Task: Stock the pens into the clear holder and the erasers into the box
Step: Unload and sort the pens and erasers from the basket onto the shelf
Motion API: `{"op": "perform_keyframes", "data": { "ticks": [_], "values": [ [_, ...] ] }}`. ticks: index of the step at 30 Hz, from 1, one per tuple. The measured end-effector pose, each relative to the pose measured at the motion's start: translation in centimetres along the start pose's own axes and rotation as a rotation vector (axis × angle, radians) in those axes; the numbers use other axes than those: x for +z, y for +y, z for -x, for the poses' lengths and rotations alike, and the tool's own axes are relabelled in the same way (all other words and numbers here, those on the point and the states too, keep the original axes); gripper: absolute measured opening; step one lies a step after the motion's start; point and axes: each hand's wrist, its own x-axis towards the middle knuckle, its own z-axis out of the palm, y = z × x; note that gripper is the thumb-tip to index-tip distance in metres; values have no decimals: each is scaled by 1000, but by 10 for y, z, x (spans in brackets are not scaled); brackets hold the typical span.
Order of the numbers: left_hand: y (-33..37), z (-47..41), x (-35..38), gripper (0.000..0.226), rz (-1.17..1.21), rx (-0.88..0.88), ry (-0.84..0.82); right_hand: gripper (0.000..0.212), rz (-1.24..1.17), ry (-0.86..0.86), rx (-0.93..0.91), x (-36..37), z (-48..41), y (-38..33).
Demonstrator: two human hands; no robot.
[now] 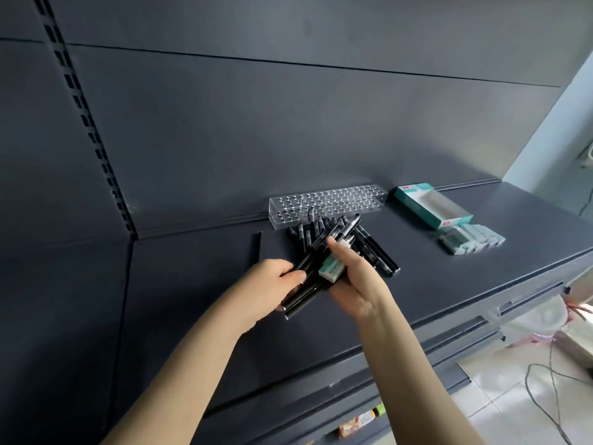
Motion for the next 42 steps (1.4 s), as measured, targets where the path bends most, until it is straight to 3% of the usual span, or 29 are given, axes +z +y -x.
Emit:
{"op": "perform_keyframes", "data": {
  "ticks": [4, 7, 11, 16, 19, 22, 27, 31, 35, 40, 42],
  "values": [
    [6, -19, 11, 24, 152, -62, 23, 9, 10, -111, 17, -16, -22, -19],
    [3, -35, 15, 28, 146, -86, 154, 13, -156, -99, -4, -26, -41, -39],
    [8, -51, 34, 33, -56, -117, 369, 16, -192, -58, 17, -47, -67, -76],
    [15, -69, 82, 39, -327, -241, 630, 16, -172, -170, 134, -71, -94, -119],
    [24, -75, 109, 32, -567, -291, 764, 15, -160, -221, 197, -87, -104, -138],
    [37, -80, 130, 27, -832, -364, 847, 18, -194, -226, 270, -99, -114, -150],
    [40, -86, 157, 22, -1045, -369, 952, 19, -113, -288, 334, -112, -122, -153],
    [41, -90, 169, 20, -1116, -389, 993, 25, -114, -294, 359, -119, -123, -154],
    [32, -98, 168, 47, -1106, -346, 960, 27, -97, -287, 363, -121, -125, -155],
    [36, -116, 146, 60, -819, -307, 654, 25, -117, -276, 377, -124, -126, -157],
    [33, -122, 144, 59, -827, -317, 592, 24, -129, -282, 379, -125, -128, -157]
  ]
}}
